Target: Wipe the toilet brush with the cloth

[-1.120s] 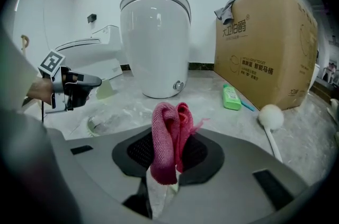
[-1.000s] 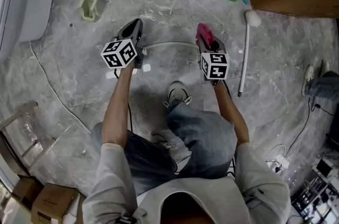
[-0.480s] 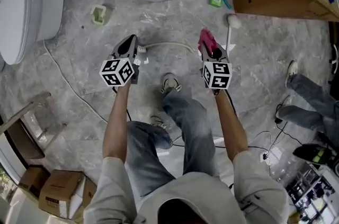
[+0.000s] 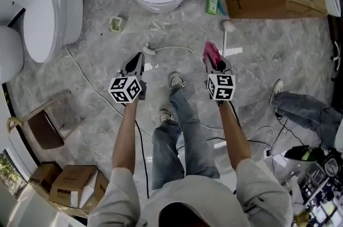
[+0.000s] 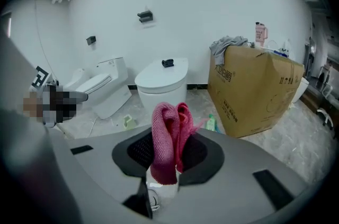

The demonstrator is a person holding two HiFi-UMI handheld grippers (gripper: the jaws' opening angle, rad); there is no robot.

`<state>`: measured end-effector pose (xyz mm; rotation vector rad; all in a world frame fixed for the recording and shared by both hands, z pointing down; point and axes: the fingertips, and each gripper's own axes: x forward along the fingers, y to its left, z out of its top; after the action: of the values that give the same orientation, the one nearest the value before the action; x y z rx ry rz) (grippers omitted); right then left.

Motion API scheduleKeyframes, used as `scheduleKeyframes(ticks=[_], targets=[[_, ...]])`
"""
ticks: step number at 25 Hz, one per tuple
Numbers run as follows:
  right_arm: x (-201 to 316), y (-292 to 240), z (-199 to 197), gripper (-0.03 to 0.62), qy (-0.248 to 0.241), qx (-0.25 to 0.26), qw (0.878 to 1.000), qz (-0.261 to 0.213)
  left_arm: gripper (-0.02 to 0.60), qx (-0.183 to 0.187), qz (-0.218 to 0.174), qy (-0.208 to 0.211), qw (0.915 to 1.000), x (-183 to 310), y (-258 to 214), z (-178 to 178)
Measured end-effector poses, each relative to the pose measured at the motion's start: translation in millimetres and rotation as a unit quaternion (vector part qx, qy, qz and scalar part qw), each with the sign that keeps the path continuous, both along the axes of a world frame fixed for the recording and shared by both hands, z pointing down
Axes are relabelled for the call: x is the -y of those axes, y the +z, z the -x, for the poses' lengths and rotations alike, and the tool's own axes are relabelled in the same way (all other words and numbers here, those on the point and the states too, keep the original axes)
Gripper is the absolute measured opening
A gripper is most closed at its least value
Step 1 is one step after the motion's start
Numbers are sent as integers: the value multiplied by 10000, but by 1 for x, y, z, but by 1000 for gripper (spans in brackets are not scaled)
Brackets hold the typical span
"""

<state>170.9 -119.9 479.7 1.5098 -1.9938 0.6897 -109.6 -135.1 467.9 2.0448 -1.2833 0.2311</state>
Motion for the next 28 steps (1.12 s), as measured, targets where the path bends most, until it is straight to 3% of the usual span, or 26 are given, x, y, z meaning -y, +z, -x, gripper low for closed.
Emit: scheduleKeyframes(ticks=[6, 11, 15, 19, 28], targets=[[-21, -76, 4, 112, -73, -10, 9999, -131, 18, -55, -122, -125, 9998, -24, -83, 6], [-30, -139, -7, 112, 191, 93, 9994, -280, 18, -149, -296, -321, 9989, -28, -150, 15], [-32, -192, -4, 112, 274, 166, 9984, -456, 18, -33, -612, -269, 9978, -32, -207, 23], [-21, -238, -1, 112, 200, 182, 9964, -799, 18, 313, -1002, -168, 9943, -30, -257, 25], [-23, -336, 6, 112, -26, 293, 9871, -1572, 18, 451, -1447, -254, 9881, -40, -342, 34]])
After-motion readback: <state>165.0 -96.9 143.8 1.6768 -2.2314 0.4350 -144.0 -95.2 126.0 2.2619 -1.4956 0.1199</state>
